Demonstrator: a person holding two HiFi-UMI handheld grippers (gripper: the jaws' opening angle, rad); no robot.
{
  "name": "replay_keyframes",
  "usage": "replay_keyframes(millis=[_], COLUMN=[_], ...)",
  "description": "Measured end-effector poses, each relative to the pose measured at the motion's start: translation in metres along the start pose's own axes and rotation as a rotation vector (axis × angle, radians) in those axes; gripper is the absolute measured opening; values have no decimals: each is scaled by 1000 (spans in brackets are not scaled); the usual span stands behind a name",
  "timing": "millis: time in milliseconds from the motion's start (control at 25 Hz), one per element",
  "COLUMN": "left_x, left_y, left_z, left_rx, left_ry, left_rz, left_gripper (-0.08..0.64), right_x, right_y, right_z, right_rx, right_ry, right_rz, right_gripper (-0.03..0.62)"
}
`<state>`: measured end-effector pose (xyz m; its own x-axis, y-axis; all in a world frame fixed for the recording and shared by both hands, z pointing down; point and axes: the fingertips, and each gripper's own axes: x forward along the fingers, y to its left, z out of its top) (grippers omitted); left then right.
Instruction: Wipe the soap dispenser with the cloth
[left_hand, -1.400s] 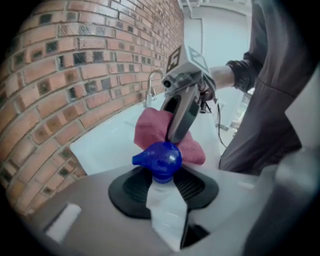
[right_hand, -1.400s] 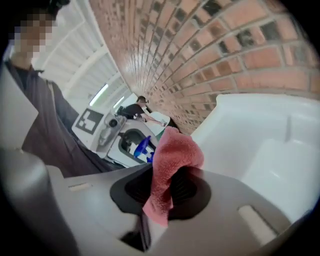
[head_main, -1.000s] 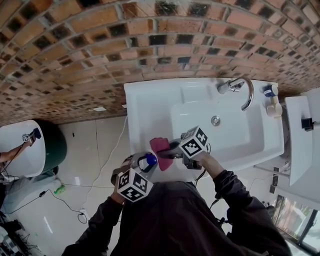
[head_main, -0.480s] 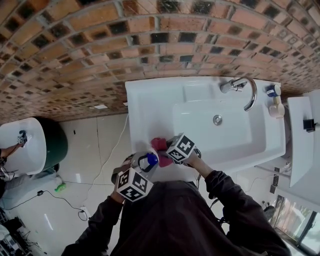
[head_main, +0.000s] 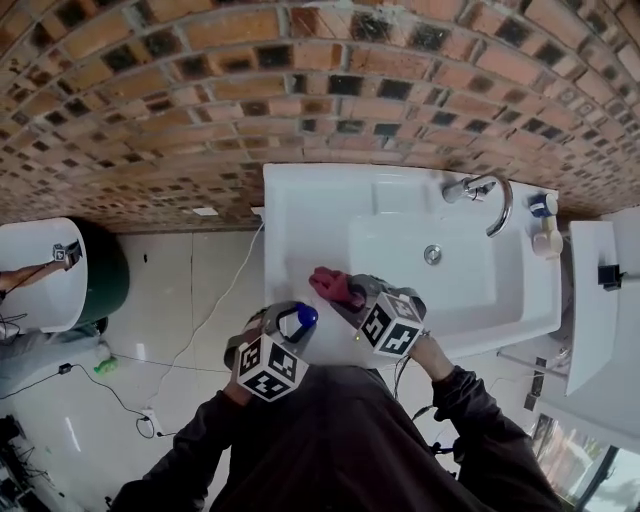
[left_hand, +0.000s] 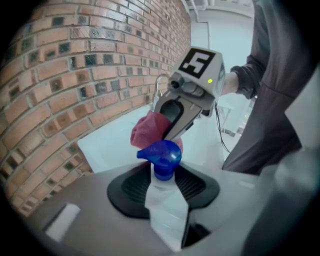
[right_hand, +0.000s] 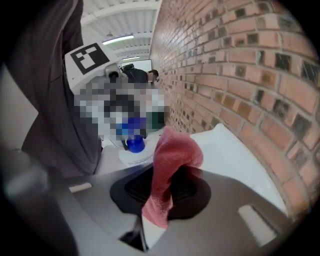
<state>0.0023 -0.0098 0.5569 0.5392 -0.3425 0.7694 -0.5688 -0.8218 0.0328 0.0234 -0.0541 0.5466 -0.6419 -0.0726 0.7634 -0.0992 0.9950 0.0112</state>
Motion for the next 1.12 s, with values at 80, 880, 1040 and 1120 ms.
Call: replay_keyframes(millis=[80,880,1040,1120], left_x=[-3,-27,-42,-57], left_y=[1,-30,-25,-19], left_z=[-1,-17,-14,-8], left_rx=[-14,-51,-87,-112], left_ry=[-7,-85,-155,-215], left_rz=[9,25,58,86], left_gripper=[166,166,164,153], right_x=[-15,-35,-65,-85], right_y=[4,80,65,55], right_z=[10,30,71,91], right_rx=[-64,-536,-350,-233], right_ry=[-2,147,-7,-105], right_rz=[-29,-136,-214,-259], right_gripper=[63,63,63,63])
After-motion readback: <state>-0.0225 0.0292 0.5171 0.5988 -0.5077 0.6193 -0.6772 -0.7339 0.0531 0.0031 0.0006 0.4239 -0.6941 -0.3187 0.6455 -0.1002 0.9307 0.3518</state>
